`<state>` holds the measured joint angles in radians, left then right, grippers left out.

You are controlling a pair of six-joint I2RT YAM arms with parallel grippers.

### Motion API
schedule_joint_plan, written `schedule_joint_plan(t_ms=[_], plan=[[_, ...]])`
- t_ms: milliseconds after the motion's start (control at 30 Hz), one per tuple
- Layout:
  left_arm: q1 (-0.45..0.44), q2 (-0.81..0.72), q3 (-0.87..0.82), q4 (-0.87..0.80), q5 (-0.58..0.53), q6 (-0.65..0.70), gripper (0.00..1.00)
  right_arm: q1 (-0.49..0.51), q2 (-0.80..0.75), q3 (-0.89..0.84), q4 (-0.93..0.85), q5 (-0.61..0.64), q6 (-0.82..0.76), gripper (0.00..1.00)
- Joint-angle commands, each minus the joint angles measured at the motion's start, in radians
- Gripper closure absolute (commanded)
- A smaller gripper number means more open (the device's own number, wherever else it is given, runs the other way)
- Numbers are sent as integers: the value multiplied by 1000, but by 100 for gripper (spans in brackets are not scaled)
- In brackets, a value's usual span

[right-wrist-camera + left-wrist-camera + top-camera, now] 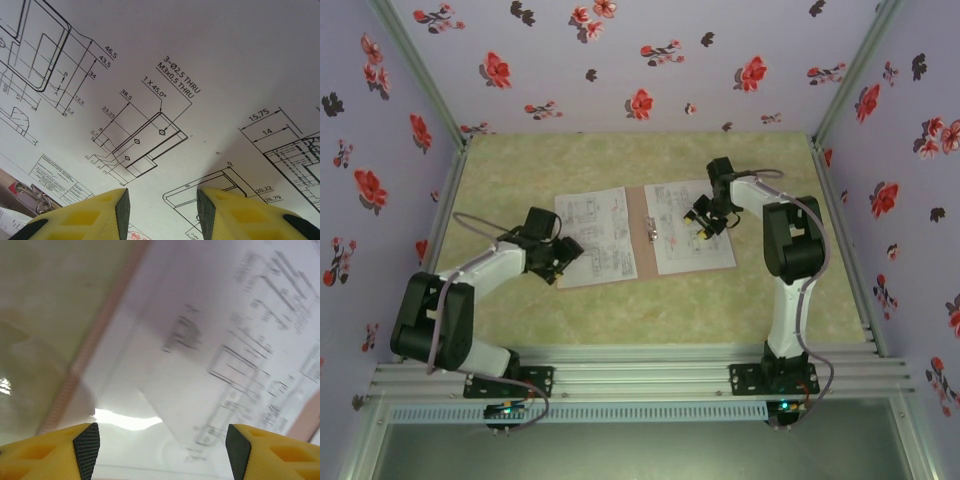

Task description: Put the files into the folder

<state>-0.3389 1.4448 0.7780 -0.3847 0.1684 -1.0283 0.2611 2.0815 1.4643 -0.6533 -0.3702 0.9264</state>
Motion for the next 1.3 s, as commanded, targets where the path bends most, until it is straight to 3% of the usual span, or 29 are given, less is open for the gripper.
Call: schedule_joint_plan(t_ms=[0,133,367,533,867,1267], plan=[[-13,21,125,-218,-28,172,30,22,76,-36,-62,12,-1,57],[-4,28,162,-304,-147,274,29,23,74,-35,-65,13,-6,56],[12,161,205,-268,-88,419,23,23,78,-31,-72,16,-11,57],[25,201,179,-186,-34,425,23,23,83,-27,-74,18,-12,57],[18,199,186,-230,-111,470,23,27,93,-21,-73,15,-10,57],[-8,259,176,-192,-75,452,22,32,99,-23,-72,13,-8,57]])
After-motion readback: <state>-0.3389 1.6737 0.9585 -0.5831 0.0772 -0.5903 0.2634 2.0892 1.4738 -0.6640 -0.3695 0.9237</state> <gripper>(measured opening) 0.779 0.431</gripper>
